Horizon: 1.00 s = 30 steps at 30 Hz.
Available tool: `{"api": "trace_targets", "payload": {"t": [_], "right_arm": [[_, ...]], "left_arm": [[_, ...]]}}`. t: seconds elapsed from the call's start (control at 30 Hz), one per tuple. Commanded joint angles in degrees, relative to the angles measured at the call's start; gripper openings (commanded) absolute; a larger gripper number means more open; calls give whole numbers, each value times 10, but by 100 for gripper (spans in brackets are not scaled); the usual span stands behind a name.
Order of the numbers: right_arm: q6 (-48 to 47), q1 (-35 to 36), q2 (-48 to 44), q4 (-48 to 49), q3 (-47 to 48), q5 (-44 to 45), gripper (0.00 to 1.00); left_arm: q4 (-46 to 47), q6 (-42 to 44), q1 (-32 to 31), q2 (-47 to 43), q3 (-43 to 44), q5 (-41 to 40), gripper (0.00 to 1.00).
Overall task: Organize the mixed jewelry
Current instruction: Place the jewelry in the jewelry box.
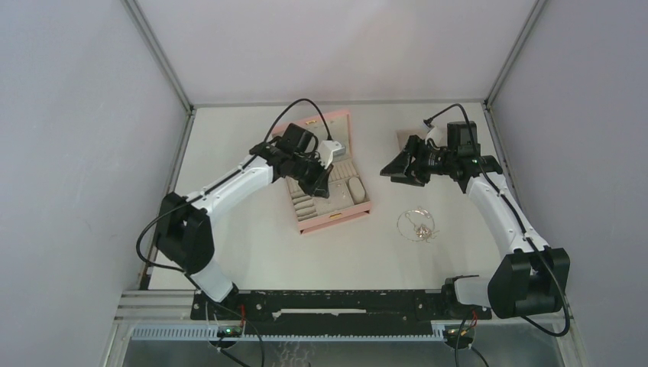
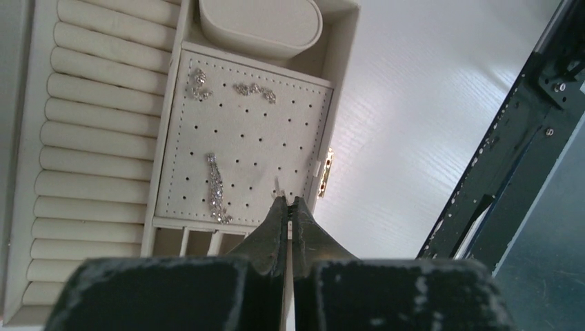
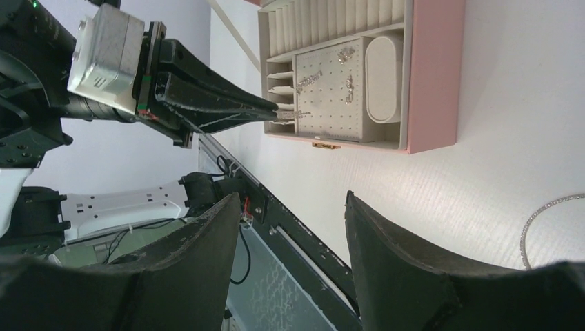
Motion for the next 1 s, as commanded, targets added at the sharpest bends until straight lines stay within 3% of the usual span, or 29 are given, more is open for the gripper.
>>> {"api": "trace_targets", "payload": {"t": [0.0, 0.97], "right_arm": [[-19, -2, -9, 0, 29, 4, 66], [-26, -2, 3, -5, 29, 9, 66]], "left_arm": [[-35, -34, 1, 35, 51, -3, 0], [-123, -88, 3, 176, 193, -5, 0]]}}
